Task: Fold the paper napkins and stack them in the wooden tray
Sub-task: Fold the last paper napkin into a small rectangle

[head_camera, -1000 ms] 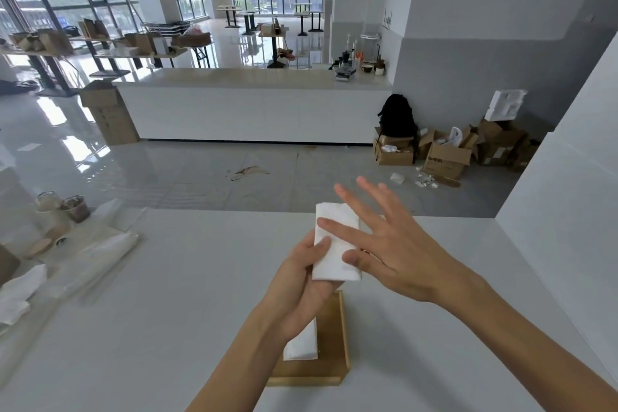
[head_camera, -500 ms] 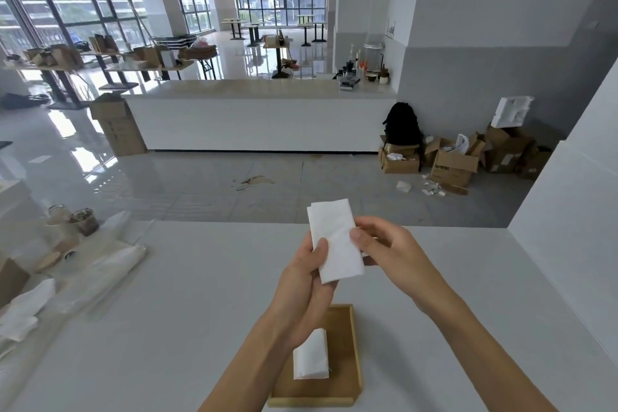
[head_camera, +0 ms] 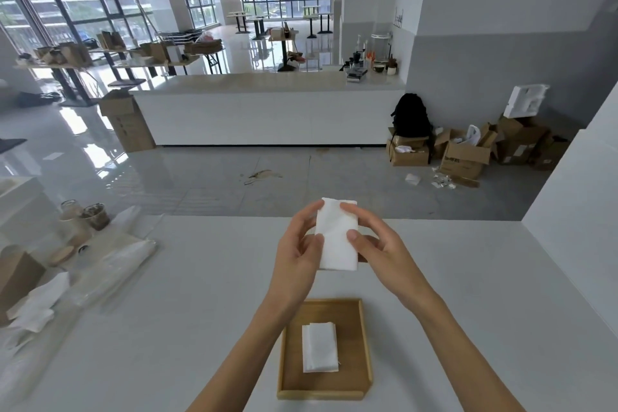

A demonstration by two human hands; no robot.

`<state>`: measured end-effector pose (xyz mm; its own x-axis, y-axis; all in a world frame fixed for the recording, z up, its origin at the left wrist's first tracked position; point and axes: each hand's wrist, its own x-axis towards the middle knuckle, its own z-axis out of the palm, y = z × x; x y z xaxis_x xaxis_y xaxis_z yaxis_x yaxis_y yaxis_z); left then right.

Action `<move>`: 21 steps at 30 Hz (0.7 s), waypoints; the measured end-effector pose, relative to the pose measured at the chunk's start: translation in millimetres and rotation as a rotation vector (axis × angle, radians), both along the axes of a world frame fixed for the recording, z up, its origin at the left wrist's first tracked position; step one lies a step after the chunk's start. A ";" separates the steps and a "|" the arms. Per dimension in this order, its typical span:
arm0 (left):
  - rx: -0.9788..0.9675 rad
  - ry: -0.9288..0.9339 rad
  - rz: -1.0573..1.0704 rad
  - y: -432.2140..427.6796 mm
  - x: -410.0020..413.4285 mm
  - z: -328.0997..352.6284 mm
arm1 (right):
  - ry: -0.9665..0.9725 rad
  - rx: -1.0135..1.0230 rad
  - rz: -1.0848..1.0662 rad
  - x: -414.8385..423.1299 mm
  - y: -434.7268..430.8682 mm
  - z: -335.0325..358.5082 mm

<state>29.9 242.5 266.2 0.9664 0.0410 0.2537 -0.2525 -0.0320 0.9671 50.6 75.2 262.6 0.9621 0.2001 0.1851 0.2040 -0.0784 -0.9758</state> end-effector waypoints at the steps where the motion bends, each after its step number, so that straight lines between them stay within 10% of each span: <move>1: 0.031 -0.005 -0.007 3.5 0.2 -0.2 | 0.021 0.028 0.029 0.3 0.8 -2.1; 21: 0.232 0.315 -0.288 43.2 17.1 -70.6 | 0.138 -0.229 0.063 13.3 23.9 -89.4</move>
